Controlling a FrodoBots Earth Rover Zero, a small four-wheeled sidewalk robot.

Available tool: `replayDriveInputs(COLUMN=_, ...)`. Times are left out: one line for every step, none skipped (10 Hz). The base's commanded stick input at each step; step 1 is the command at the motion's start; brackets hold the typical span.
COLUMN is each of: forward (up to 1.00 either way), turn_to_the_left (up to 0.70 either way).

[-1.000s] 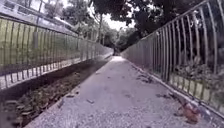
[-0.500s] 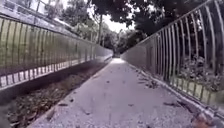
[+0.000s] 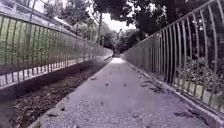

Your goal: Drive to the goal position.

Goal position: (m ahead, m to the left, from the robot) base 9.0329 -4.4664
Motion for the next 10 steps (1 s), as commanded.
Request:
replayDriveInputs(forward=0.50, turn_to_the_left=0.00)
replayDriveInputs(forward=0.50, turn_to_the_left=0.00)
replayDriveInputs(forward=0.50, turn_to_the_left=0.00)
replayDriveInputs(forward=0.50, turn_to_the_left=0.00)
replayDriveInputs(forward=0.50, turn_to_the_left=0.00)
replayDriveInputs(forward=0.50, turn_to_the_left=0.00)
replayDriveInputs(forward=0.50, turn_to_the_left=0.00)
replayDriveInputs(forward=0.50, turn_to_the_left=0.00)
replayDriveInputs(forward=0.50, turn_to_the_left=0.00)
replayDriveInputs(forward=0.50, turn_to_the_left=0.00)
